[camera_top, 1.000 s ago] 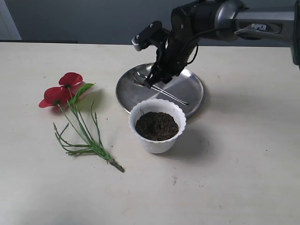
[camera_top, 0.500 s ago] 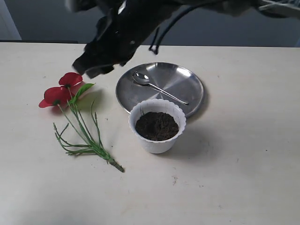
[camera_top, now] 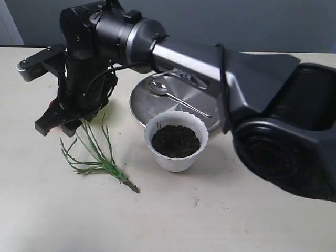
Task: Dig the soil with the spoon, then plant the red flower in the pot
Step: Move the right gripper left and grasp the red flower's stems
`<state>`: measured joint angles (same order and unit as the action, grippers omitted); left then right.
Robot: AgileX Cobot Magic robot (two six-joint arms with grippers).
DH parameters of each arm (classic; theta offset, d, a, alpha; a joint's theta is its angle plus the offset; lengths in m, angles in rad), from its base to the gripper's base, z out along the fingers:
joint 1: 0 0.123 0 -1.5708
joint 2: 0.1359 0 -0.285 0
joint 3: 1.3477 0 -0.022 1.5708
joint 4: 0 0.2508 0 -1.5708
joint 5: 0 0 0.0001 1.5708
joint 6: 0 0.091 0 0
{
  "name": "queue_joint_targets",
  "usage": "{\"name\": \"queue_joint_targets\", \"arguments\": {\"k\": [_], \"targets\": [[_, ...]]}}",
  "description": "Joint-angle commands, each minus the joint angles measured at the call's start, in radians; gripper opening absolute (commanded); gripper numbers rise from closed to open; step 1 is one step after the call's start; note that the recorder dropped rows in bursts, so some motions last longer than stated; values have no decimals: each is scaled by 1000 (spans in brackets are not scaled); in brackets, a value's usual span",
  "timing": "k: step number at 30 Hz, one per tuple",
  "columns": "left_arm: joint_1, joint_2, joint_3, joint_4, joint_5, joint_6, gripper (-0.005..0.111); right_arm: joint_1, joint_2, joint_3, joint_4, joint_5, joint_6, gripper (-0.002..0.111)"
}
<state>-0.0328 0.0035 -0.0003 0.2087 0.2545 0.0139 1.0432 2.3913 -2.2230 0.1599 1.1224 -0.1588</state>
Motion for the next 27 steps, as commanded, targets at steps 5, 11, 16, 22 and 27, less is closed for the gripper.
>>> {"name": "queue_joint_targets", "arguments": {"k": [5, 11, 16, 22, 27], "targets": [[1, -4, 0, -5, -11, -3, 0, 6, 113, -115, -71, 69, 47, 49], [1, -4, 0, -5, -11, -3, 0, 6, 143, -115, -106, 59, 66, 49], [1, -4, 0, -5, -11, -3, 0, 6, 151, -115, -81, 25, 66, 49], [1, -4, 0, -5, -11, -3, 0, 6, 167, -115, -82, -5, 66, 49], [1, -4, 0, -5, -11, -3, 0, 4, 215, -115, -78, -10, 66, 49]]}}
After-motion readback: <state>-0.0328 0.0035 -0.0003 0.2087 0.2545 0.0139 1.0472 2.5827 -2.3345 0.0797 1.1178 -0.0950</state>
